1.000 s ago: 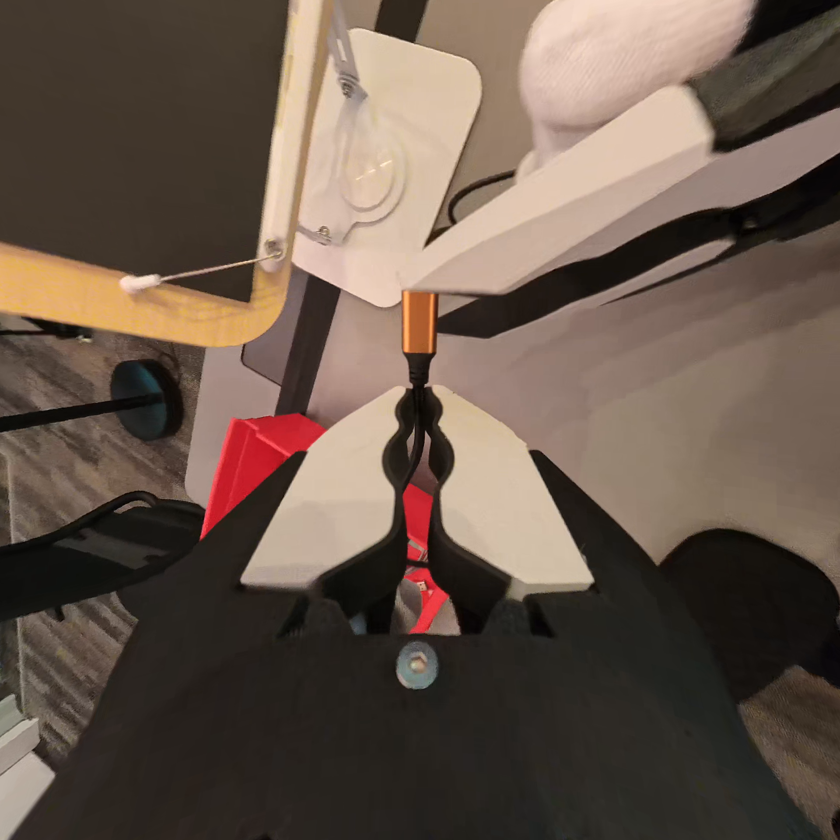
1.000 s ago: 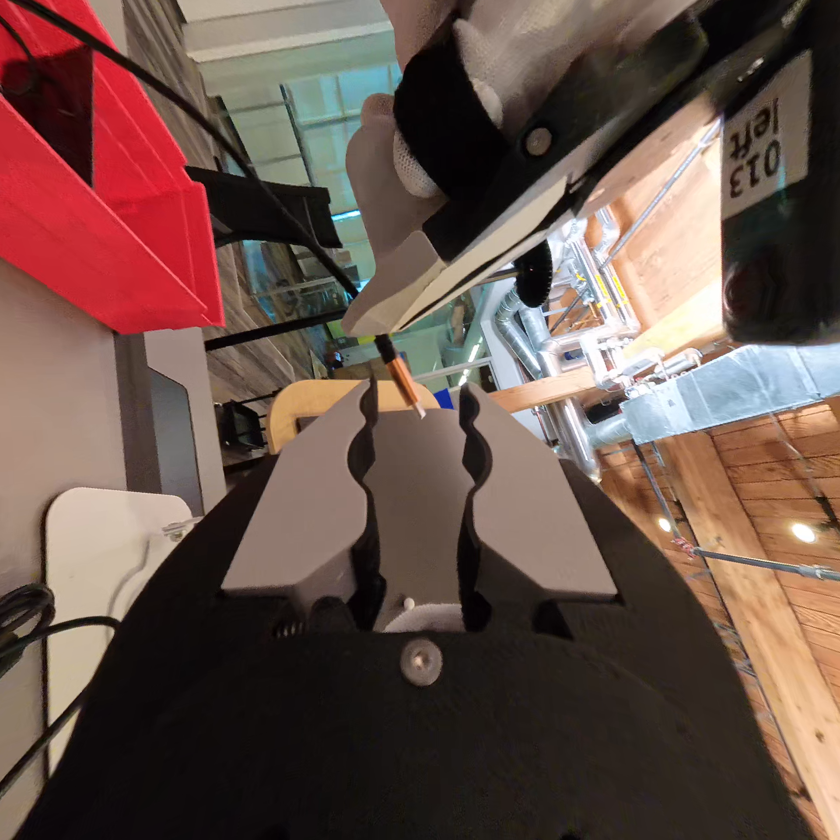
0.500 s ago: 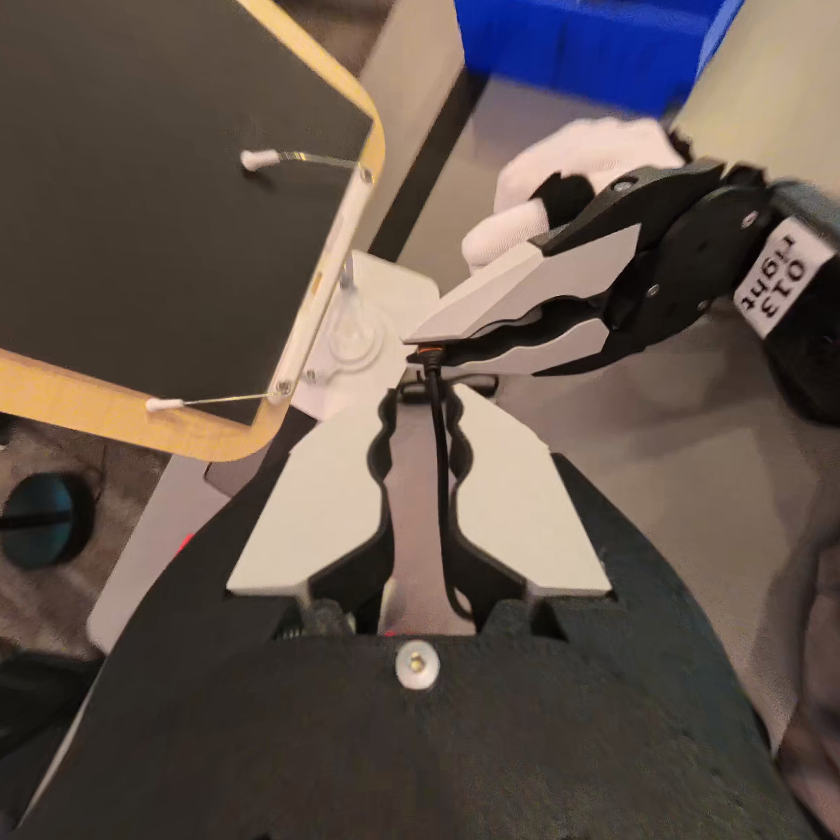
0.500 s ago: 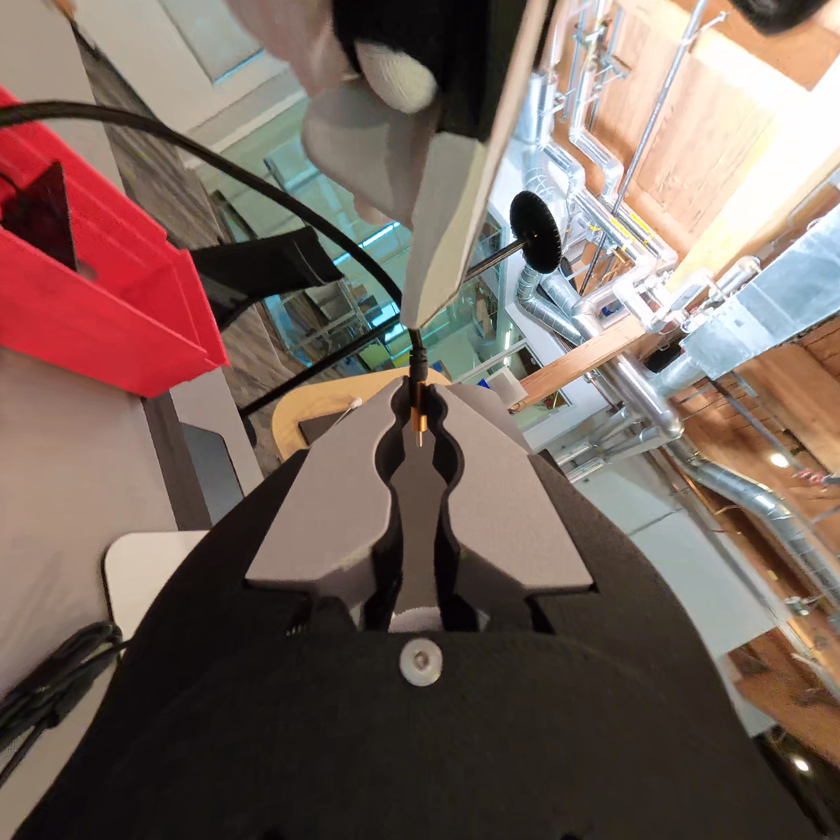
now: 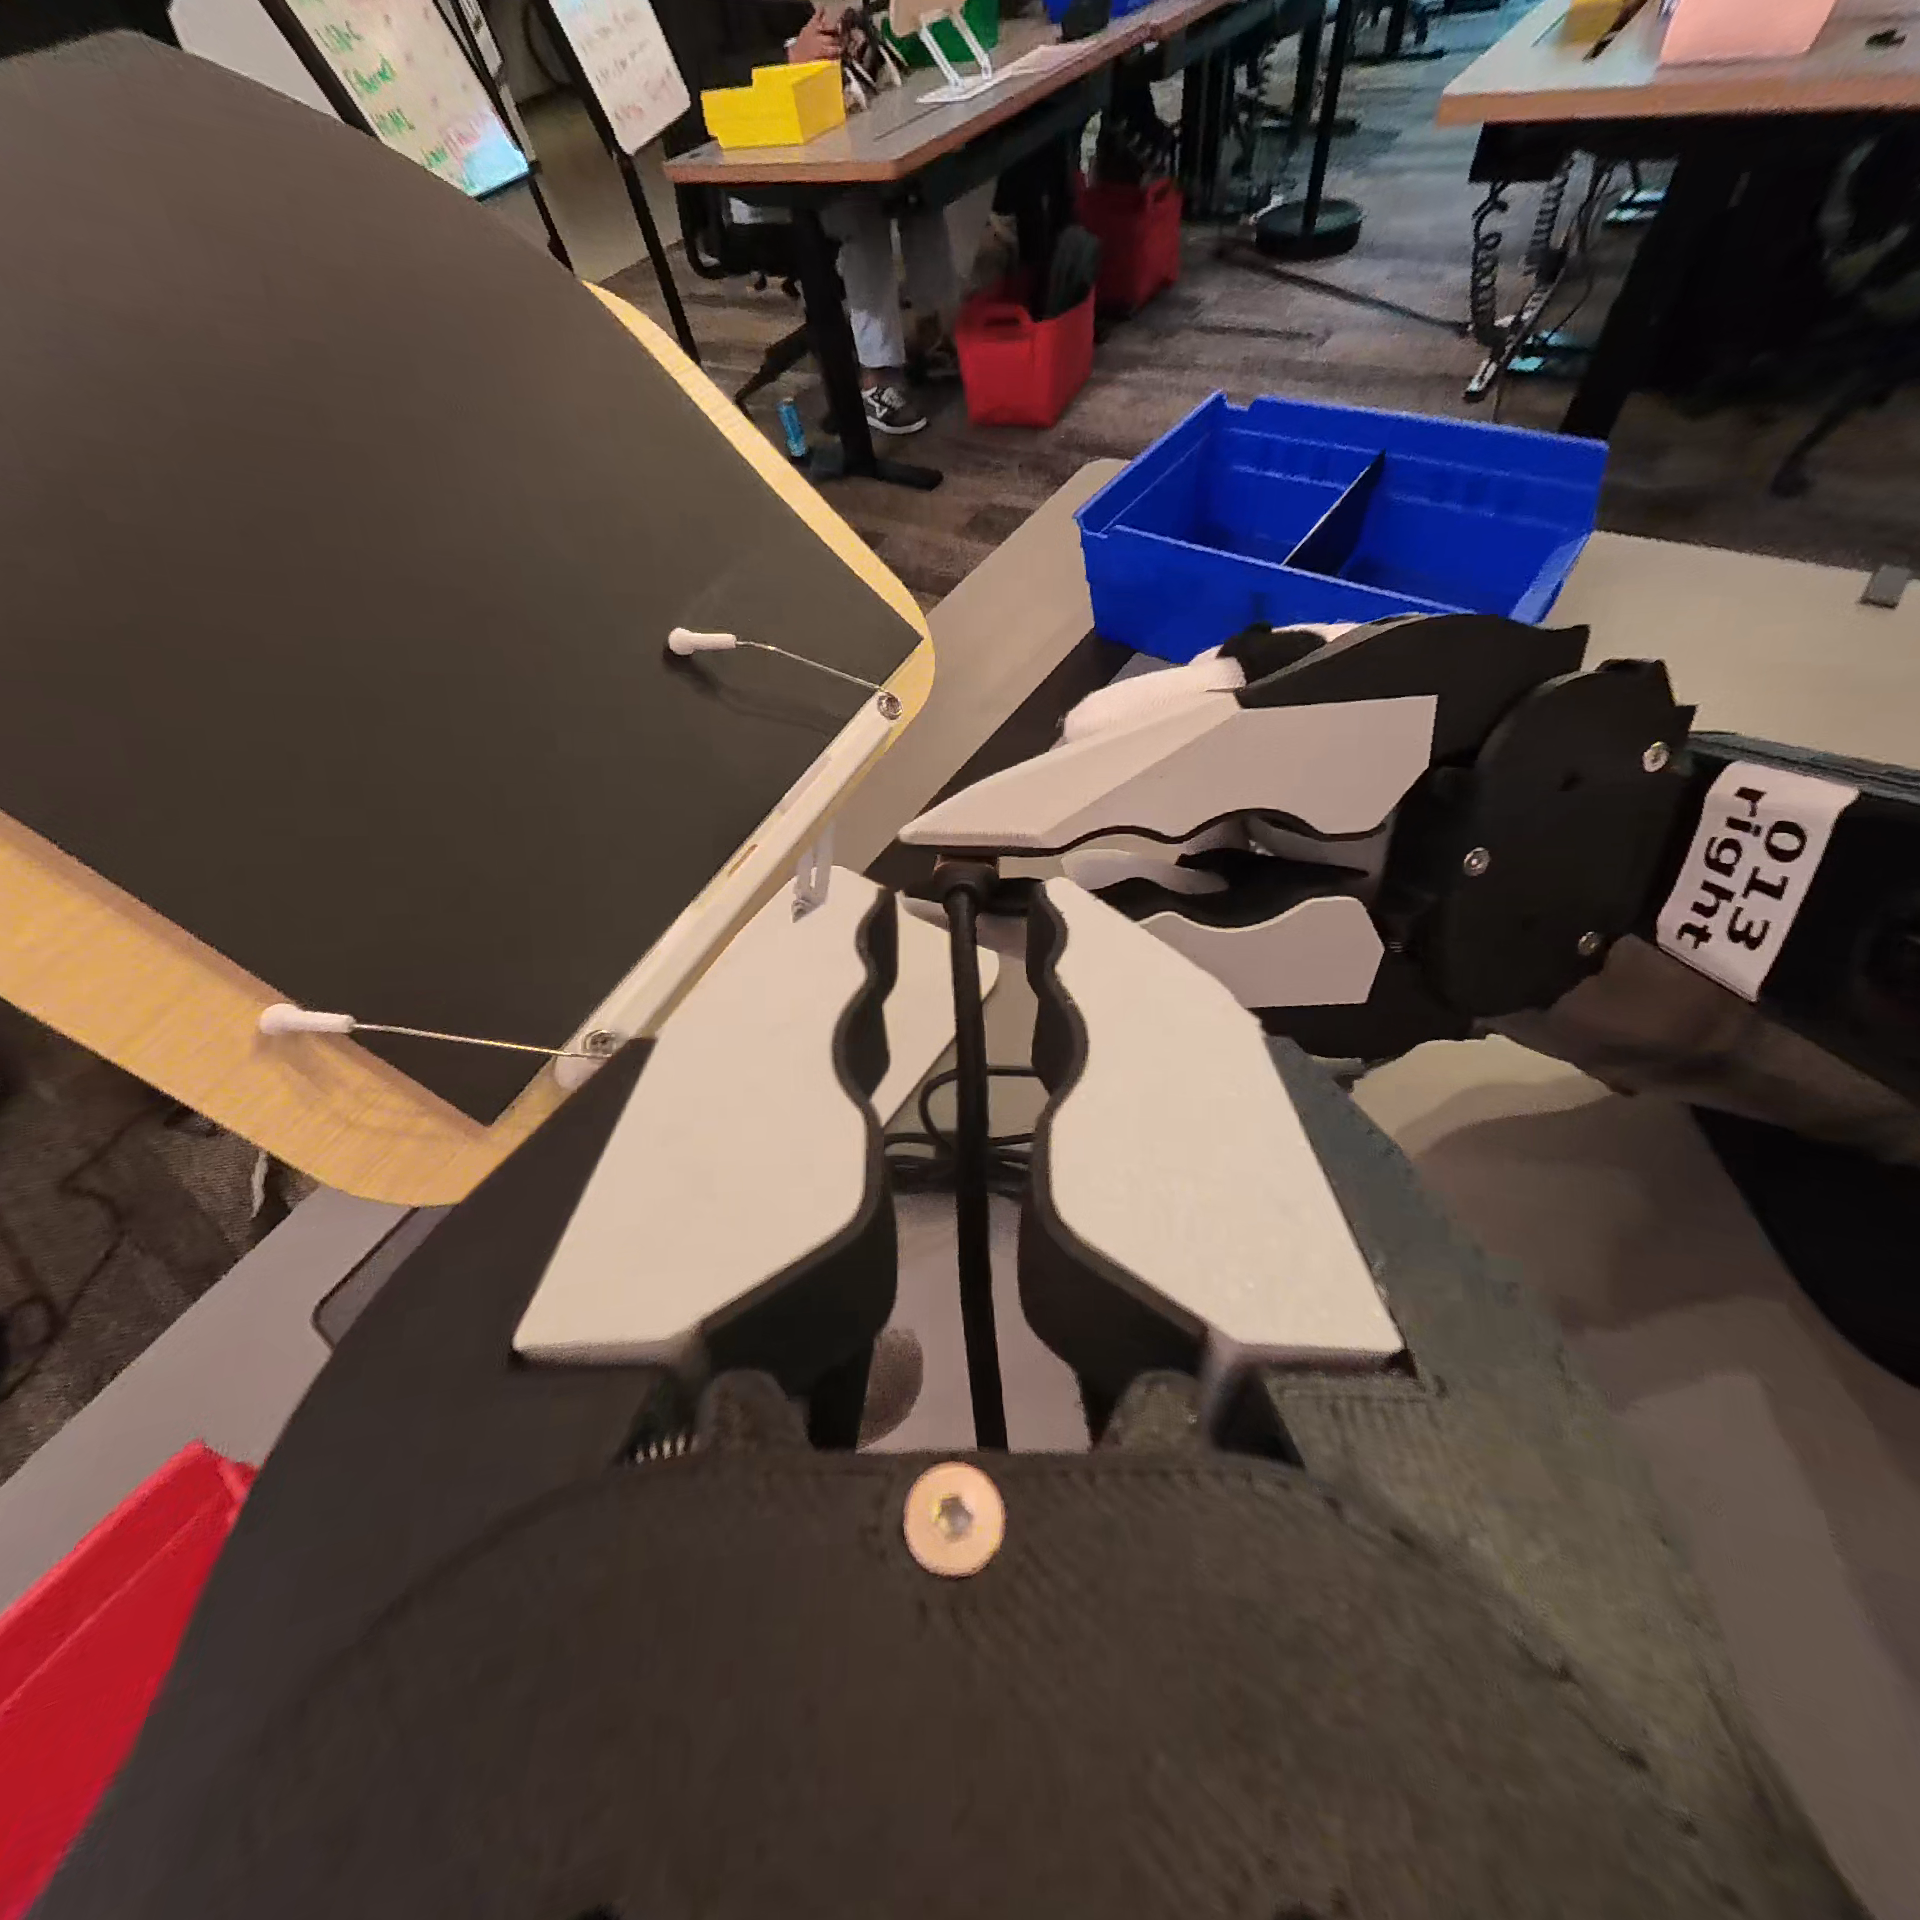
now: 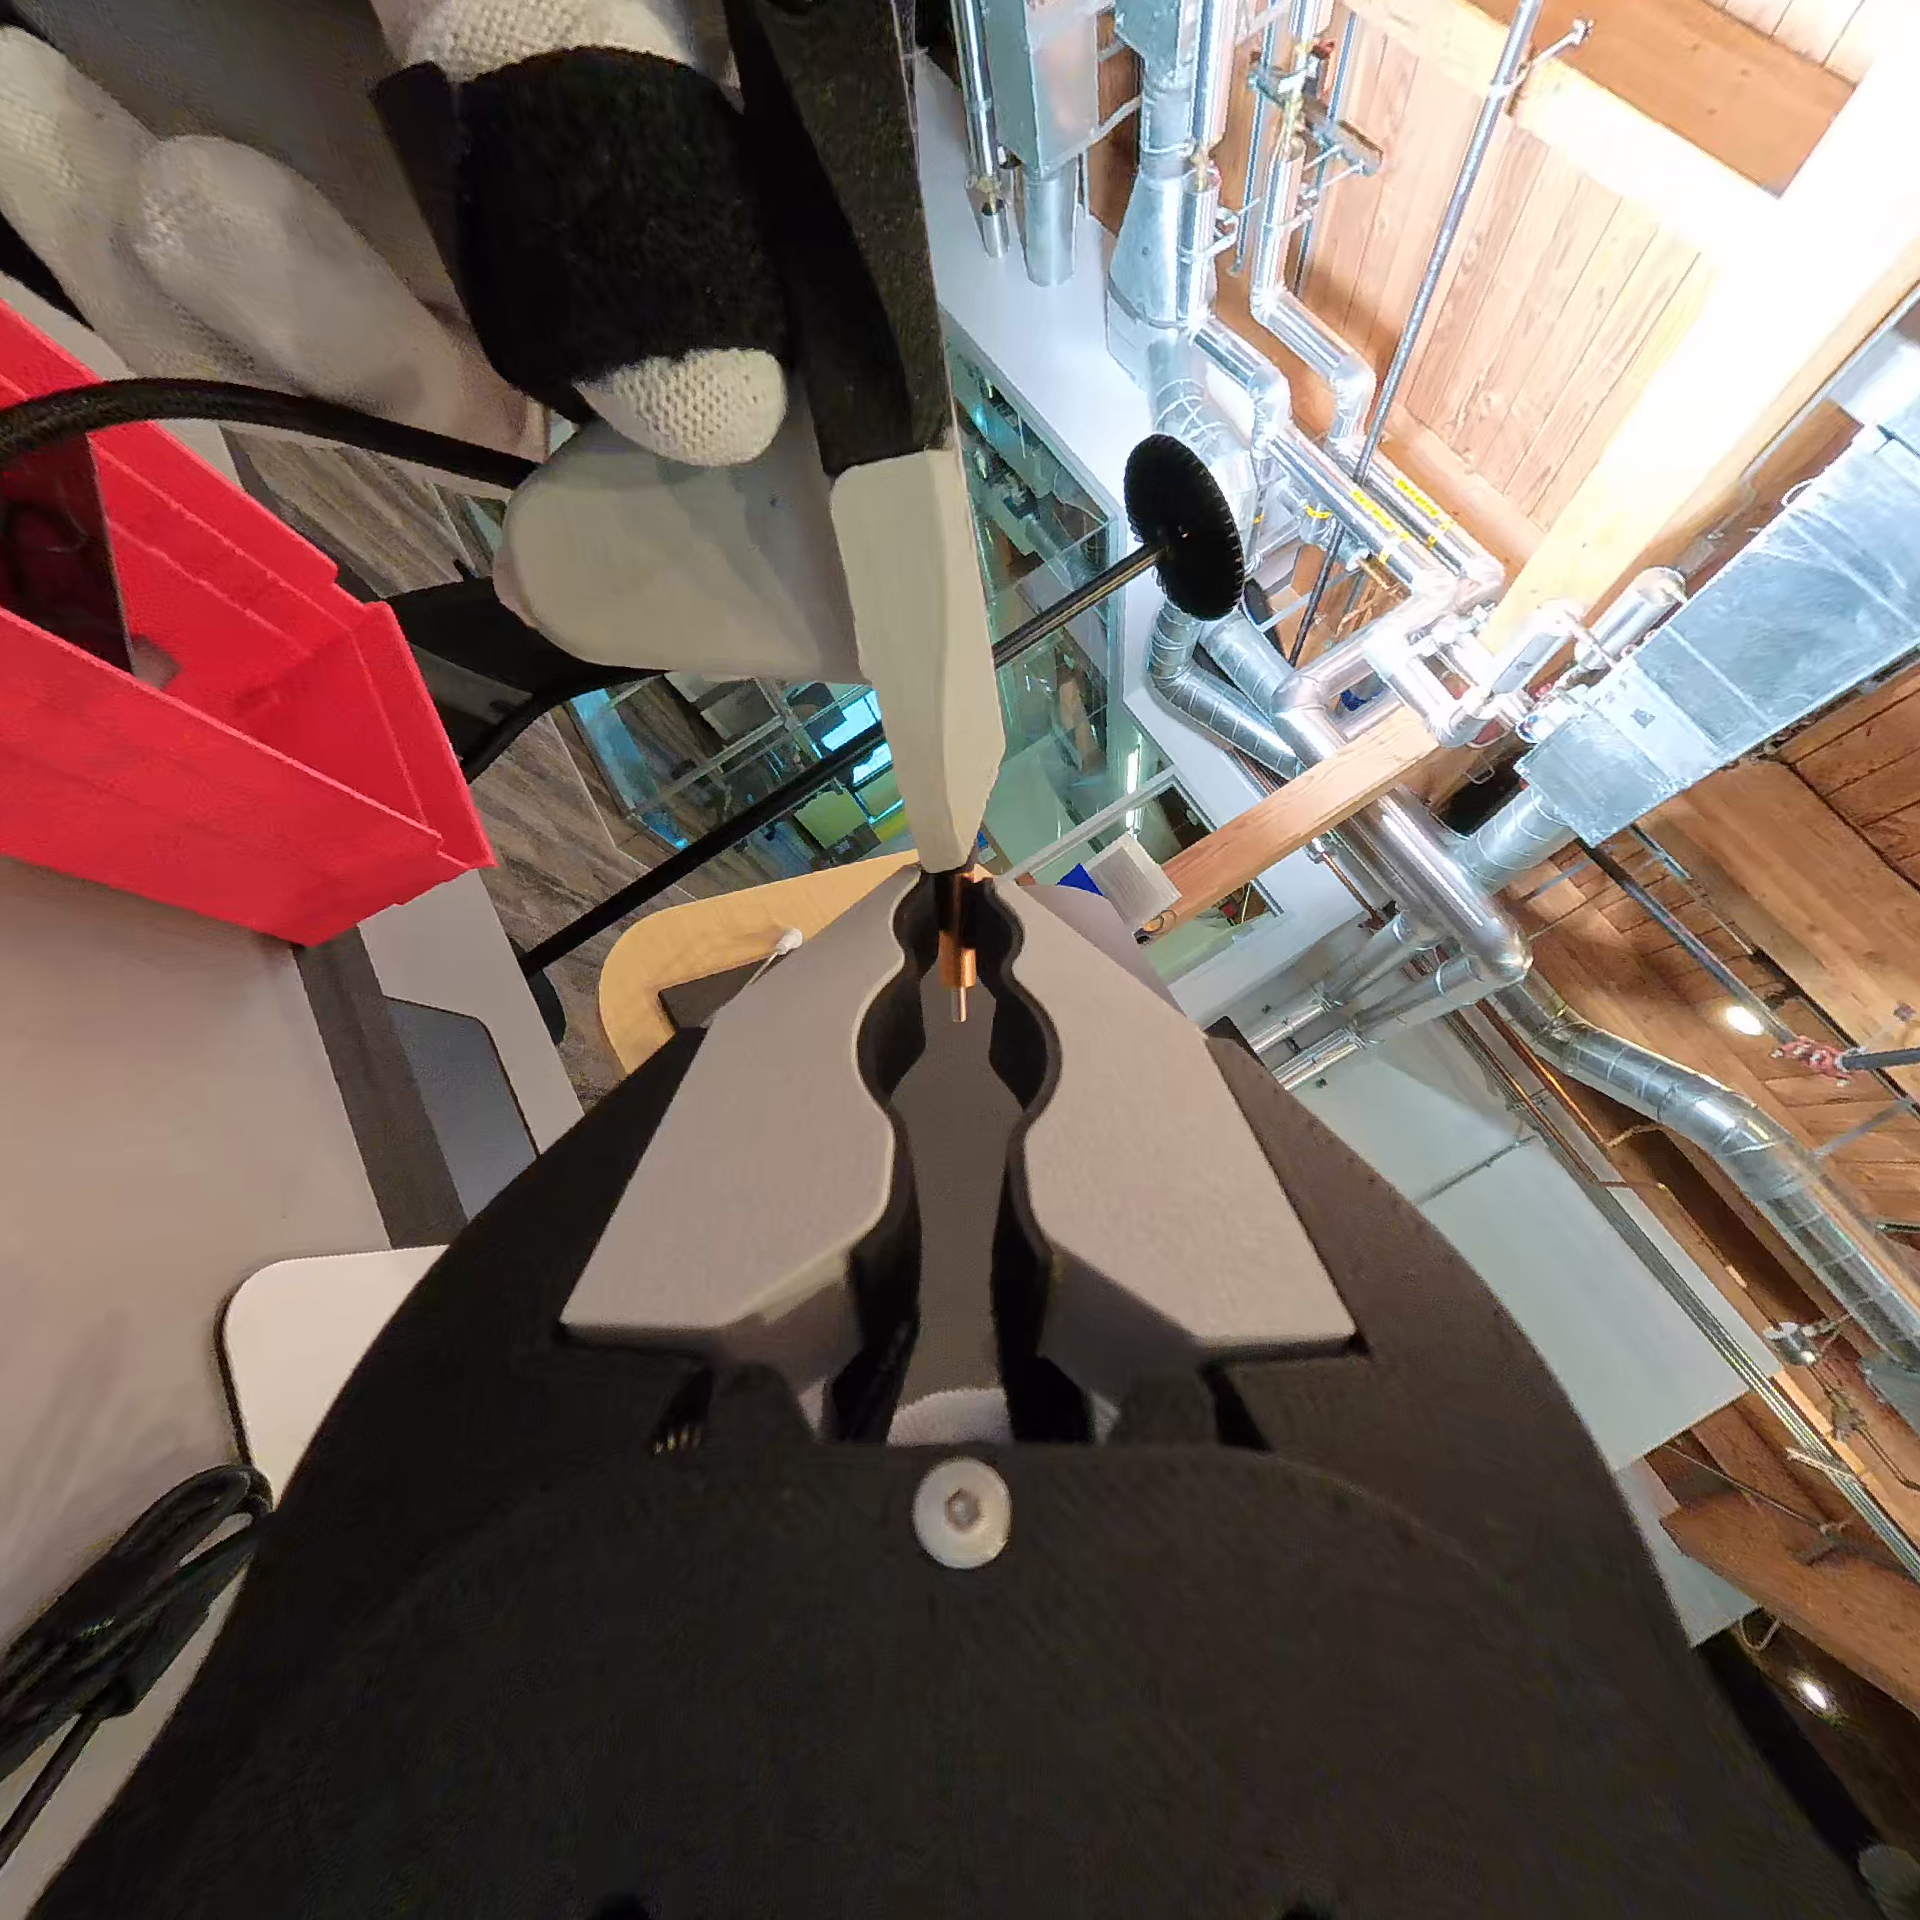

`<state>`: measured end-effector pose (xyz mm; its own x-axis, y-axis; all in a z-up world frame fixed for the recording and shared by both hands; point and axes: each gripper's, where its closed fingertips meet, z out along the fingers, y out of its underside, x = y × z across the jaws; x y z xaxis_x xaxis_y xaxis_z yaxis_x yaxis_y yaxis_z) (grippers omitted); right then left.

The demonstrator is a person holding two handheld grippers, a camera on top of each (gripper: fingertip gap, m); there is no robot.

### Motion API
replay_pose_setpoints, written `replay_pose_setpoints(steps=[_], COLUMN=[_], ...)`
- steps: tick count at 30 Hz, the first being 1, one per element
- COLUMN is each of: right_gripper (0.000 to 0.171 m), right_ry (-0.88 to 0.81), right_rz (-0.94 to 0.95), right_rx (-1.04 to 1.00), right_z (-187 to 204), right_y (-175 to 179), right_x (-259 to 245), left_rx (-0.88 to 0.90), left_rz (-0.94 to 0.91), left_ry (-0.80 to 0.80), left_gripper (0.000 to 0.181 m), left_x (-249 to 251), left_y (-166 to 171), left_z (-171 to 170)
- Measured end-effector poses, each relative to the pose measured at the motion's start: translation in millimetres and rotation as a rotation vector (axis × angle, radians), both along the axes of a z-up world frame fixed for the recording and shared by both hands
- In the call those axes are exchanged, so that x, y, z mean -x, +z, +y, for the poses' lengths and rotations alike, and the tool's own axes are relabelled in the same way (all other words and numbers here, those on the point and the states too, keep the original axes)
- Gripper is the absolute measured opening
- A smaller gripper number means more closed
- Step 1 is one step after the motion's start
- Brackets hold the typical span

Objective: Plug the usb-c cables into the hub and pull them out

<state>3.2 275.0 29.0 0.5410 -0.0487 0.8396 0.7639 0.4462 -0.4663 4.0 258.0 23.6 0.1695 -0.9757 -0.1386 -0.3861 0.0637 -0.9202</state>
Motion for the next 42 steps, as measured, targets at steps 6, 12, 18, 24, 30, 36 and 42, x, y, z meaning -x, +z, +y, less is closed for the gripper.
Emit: replay_pose_setpoints(steps=[6,12,18,24,30,36,42], right_gripper=[0.003,0.004,0.017,0.003,0.003,0.003,0.003], right_ry=[0.010,-0.007,-0.052,-0.023,-0.011,0.000,0.022], right_rz=[-0.015,-0.027,-0.075,-0.127,-0.051,0.035,0.091], right_rx=[-0.011,-0.066,-0.082,-0.072,-0.059,-0.067,-0.056], right_z=[-1.9,-5.7,-4.7,-7.1,-9.3,-11.0,-11.7], right_y=[-0.4,7.0,10.6,5.8,13.1,21.0,24.1], right_x=[3.2,3.8,-4.6,-0.6,-2.2,-2.2,-0.9], left_rx=[0.004,-0.030,0.079,0.102,0.091,0.052,0.035], left_rz=[-0.034,-0.040,-0.059,-0.023,-0.080,-0.196,-0.301], left_ry=[-0.010,0.008,0.030,0.023,0.011,0.007,0.019], left_gripper=[0.012,0.012,0.012,0.012,0.015,0.013,0.013], left_x=[-3.7,-2.9,2.3,4.8,-0.7,-4.5,-6.7], left_y=[-1.4,4.3,7.7,5.8,10.8,20.4,23.7], left_z=[-1.6,-5.8,-4.0,-9.1,-11.1,-14.5,-14.8])
